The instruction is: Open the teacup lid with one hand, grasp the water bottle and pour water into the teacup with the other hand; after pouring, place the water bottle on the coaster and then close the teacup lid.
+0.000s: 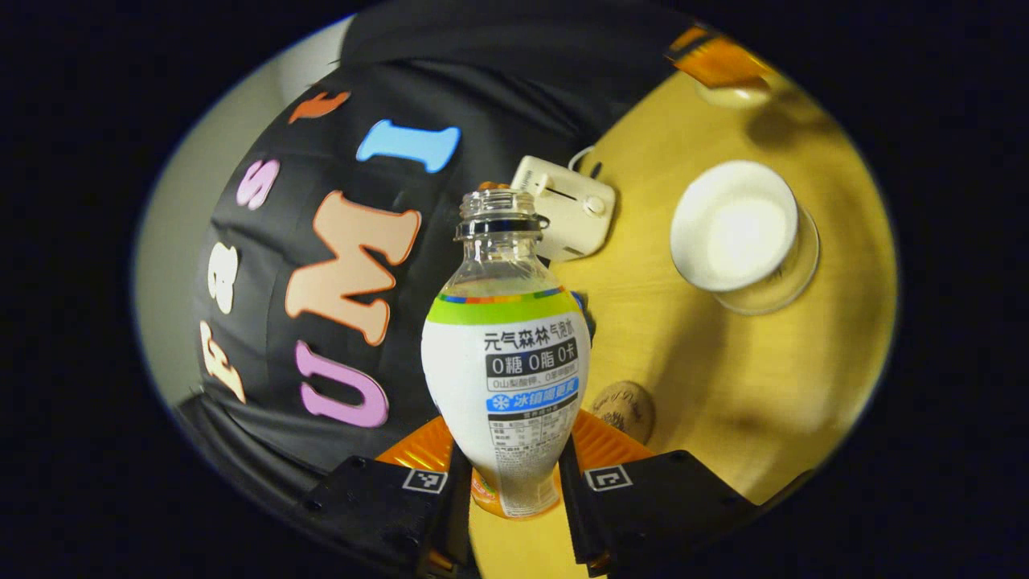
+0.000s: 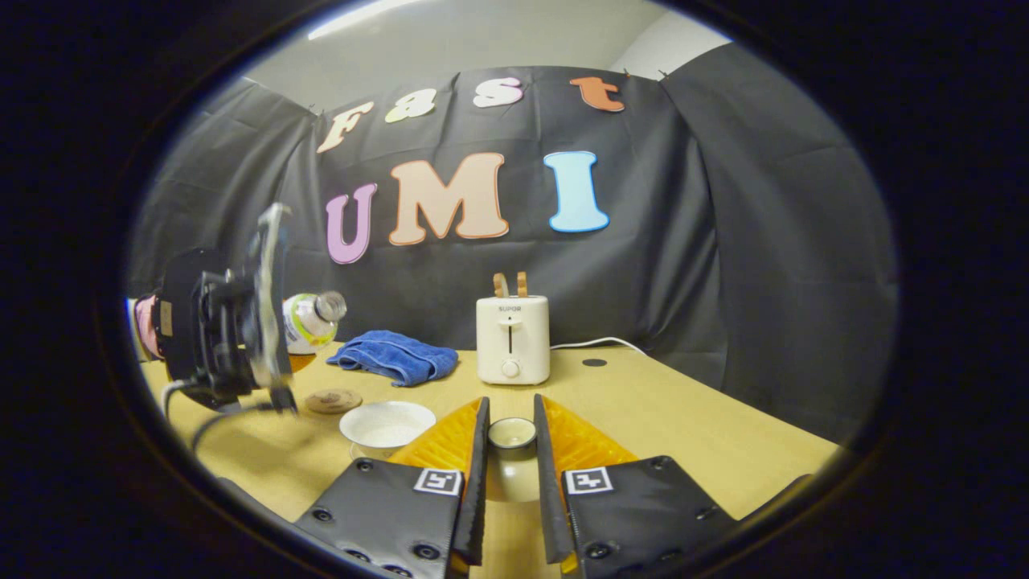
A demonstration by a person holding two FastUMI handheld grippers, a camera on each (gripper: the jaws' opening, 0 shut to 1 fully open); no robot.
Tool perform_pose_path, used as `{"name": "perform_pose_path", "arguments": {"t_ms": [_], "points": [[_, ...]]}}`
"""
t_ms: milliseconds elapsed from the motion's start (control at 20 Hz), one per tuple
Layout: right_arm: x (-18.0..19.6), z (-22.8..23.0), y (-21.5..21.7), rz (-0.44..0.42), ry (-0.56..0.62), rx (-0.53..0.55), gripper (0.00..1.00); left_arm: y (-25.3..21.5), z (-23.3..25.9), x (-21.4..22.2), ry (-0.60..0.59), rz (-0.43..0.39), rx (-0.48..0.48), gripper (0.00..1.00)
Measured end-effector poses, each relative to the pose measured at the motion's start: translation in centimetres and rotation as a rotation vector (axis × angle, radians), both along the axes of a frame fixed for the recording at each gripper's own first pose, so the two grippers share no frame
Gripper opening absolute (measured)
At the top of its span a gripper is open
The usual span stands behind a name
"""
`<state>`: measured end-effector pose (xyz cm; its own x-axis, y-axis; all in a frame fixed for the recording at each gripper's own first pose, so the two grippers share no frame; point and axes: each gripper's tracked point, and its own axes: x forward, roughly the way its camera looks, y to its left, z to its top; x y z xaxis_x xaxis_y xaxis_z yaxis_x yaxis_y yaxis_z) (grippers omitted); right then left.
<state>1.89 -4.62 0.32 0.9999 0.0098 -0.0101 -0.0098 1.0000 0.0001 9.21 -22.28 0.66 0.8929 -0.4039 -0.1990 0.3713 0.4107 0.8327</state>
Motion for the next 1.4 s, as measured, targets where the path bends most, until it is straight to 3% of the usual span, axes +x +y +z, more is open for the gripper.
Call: {"name": "perform_pose_path", "arguments": {"t_ms": [350,450,550,800,1400], "points": [[0.1,0.0,-0.1,-0.004,0.0,0.0,0.34,0.9,2.3,1.1,0.218,0.063,-0.715,0.46],[0.1,0.0,-0.1,-0.004,0.0,-0.001,0.33,1.1,2.4,1.6,0.28,0.055,-0.856,0.47],[0.0,0.0,-0.1,-0.004,0.001,-0.001,0.32,1.1,1.8,2.1,0.326,0.042,-0.937,0.46],[0.1,0.1,-0.1,-0.004,0.001,-0.001,0.34,0.4,-0.5,3.2,0.41,0.037,-1.014,0.47],[0.0,0.0,0.0,-0.004,0.001,-0.001,0.34,-0.9,-2.1,4.1,0.421,0.043,-0.97,0.49]]}}
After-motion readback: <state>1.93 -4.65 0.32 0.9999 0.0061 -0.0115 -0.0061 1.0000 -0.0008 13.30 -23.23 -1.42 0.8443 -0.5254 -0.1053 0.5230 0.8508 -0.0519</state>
